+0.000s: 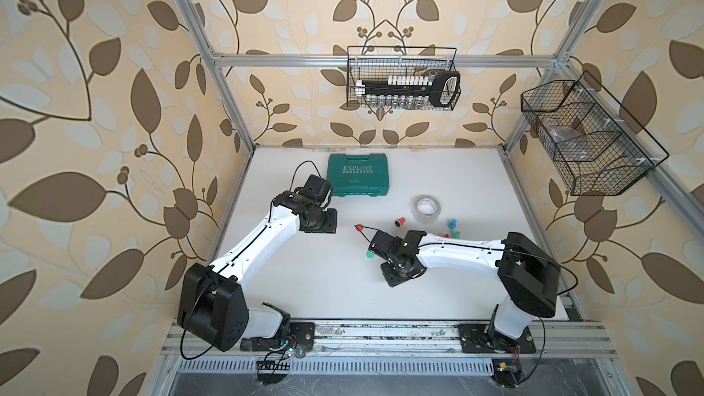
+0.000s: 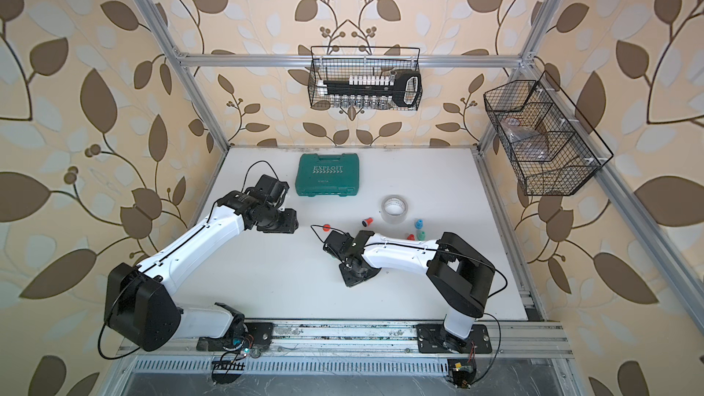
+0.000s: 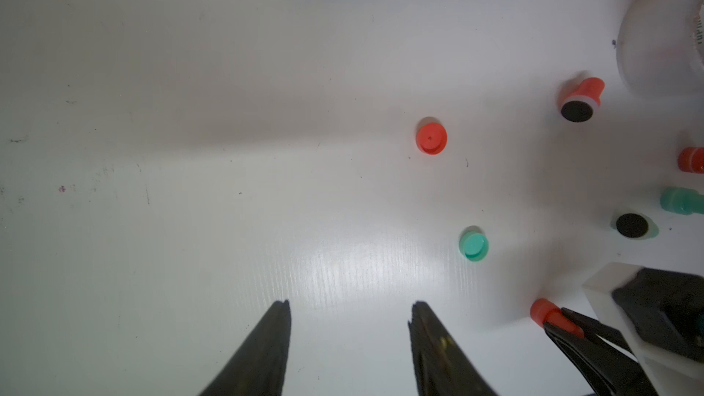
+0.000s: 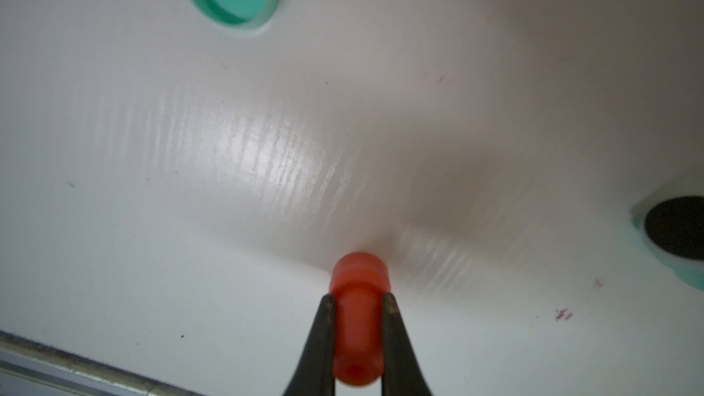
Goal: Close the stamp cap
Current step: Close the cover of the stamp, then place the stamp at the center of the board.
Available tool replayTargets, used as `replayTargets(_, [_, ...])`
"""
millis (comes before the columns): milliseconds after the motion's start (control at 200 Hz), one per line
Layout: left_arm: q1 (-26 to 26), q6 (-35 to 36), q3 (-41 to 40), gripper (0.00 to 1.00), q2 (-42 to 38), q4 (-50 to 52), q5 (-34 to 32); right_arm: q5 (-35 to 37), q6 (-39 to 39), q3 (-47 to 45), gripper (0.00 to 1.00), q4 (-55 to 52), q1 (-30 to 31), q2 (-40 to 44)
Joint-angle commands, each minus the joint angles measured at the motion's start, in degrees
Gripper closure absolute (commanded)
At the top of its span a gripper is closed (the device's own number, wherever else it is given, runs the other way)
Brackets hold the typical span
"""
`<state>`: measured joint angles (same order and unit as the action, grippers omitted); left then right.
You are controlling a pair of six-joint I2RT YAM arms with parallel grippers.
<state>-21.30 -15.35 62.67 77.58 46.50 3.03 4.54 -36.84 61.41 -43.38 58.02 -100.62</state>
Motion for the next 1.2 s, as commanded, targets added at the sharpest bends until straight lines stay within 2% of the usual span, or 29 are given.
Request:
replayTargets(0, [0.48,0.39,-0.27,0.46,-1.26,0.61,0.29,-1.35,0.64,-8.38,1.0,-3.92,0.16,-14.17])
replayTargets(245, [0.43,0.23,-0.44,0.46,-1.55,0.44,0.4,2.5,6.04,3.47,1.0,-10.69,-5.85,-3.09])
replayTargets(385, [0.47,0.22,-0.45,0.46,-1.64,0.26,0.22,3.29,10.07,10.64,1.0,-13.89,-9.93,-1.11])
replayTargets(520, [0.52,0.18,-0.36,0.46,-1.3,0.3,0.05,2.56,13.64,13.66,1.0,-14.2,-14.68,0.18])
replayTargets(875, [0.48,0.39,-0.1,0.46,-0.55,0.39,-0.78,0.67,20.17,9.63,1.0,-10.46,-29.38,2.68])
replayTargets(1045, [0.54,0.41,0.1,0.46,0.24,0.43,-0.84,-0.24,22.05,7.25,1.0,-7.27,-33.76,2.09])
replayTargets(1195, [0.56,0.53,0.52,0.46,0.97,0.56,-0.83,-0.06,23.08,6.2,1.0,-5.06,-35.23,0.58])
